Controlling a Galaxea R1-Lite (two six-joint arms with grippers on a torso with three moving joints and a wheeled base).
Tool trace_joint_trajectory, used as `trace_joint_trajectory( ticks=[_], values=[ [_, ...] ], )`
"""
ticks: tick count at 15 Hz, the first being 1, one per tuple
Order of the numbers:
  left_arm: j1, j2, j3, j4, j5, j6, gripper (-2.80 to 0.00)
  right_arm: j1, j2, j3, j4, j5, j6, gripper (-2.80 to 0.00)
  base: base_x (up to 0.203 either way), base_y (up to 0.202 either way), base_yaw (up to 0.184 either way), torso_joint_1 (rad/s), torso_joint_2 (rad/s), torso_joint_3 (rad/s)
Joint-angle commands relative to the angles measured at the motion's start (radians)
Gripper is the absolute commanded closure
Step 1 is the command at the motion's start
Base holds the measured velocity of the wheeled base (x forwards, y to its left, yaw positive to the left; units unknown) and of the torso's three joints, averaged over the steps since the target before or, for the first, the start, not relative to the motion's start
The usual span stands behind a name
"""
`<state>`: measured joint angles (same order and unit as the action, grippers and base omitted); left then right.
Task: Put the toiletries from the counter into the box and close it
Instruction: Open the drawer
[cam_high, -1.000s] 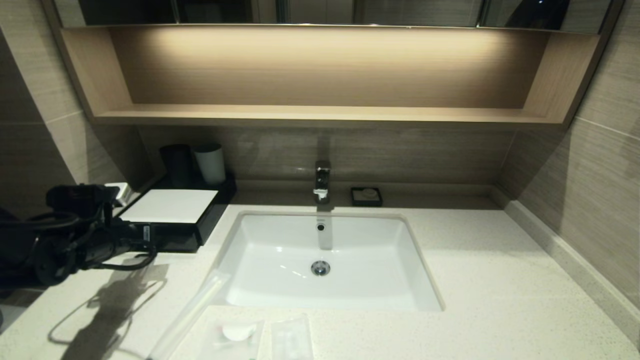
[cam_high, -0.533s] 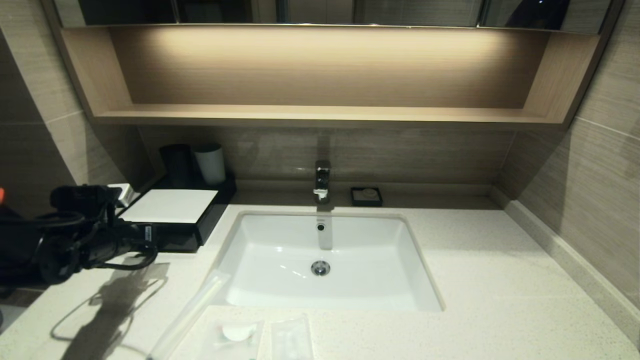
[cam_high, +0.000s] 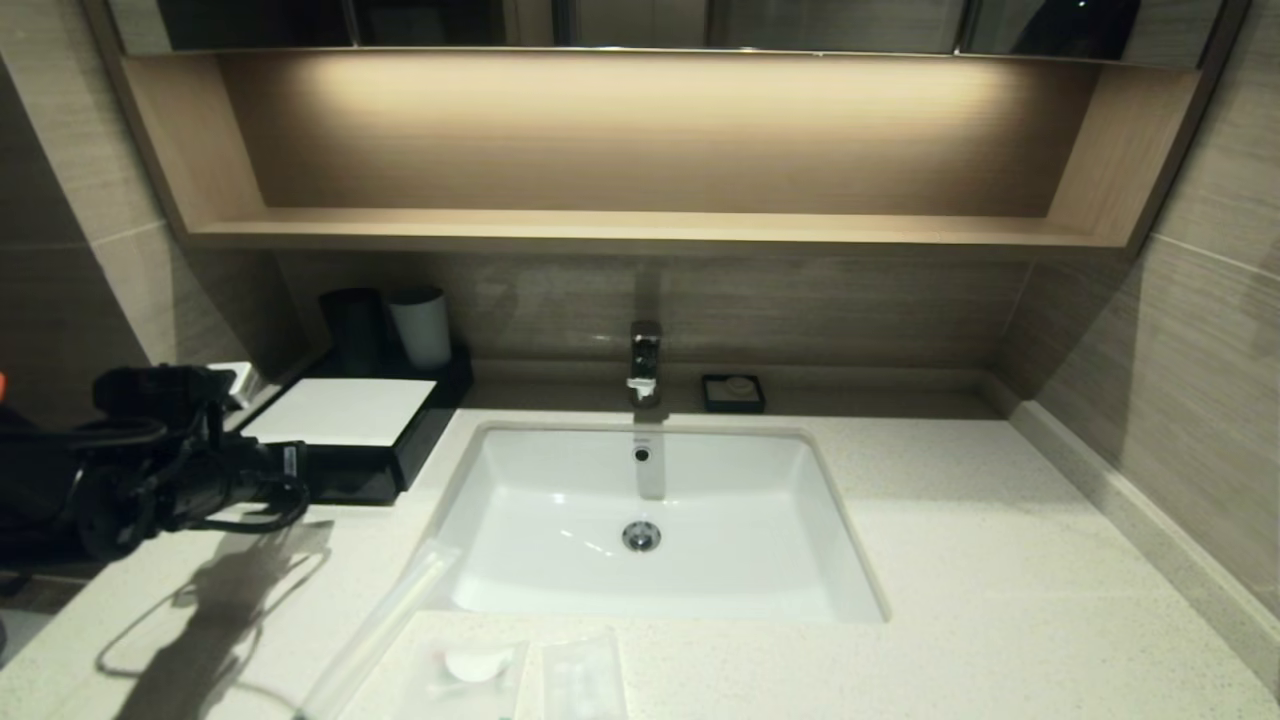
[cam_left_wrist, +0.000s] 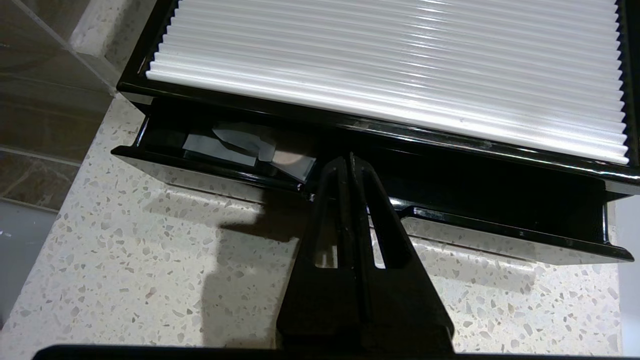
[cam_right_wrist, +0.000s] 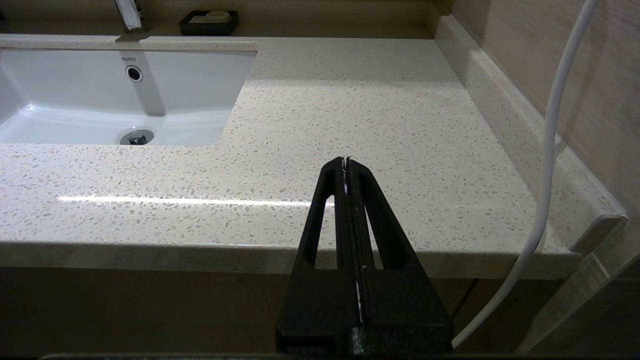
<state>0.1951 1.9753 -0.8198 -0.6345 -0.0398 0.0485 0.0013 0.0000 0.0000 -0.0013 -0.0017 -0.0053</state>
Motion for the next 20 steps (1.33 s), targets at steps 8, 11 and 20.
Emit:
trace_joint_trajectory(
  ticks=[8, 11, 20],
  values=[
    [0.001, 0.011, -0.001, -0.004, 0.001, 0.004, 0.0, 0.0, 0.0, 0.002, 0.0, 0.0, 0.001, 0.0, 0.0, 0.0, 0.0, 0.0, 0.0, 0.0],
    [0.001, 0.017, -0.002, -0.004, 0.001, 0.004, 0.0, 0.0, 0.0, 0.002, 0.0, 0.0, -0.001, 0.0, 0.0, 0.0, 0.0, 0.0, 0.0, 0.0],
    [0.001, 0.048, -0.015, -0.005, 0.001, 0.004, 0.0, 0.0, 0.0, 0.002, 0.0, 0.0, 0.0, 0.0, 0.0, 0.0, 0.0, 0.0, 0.0, 0.0]
  ],
)
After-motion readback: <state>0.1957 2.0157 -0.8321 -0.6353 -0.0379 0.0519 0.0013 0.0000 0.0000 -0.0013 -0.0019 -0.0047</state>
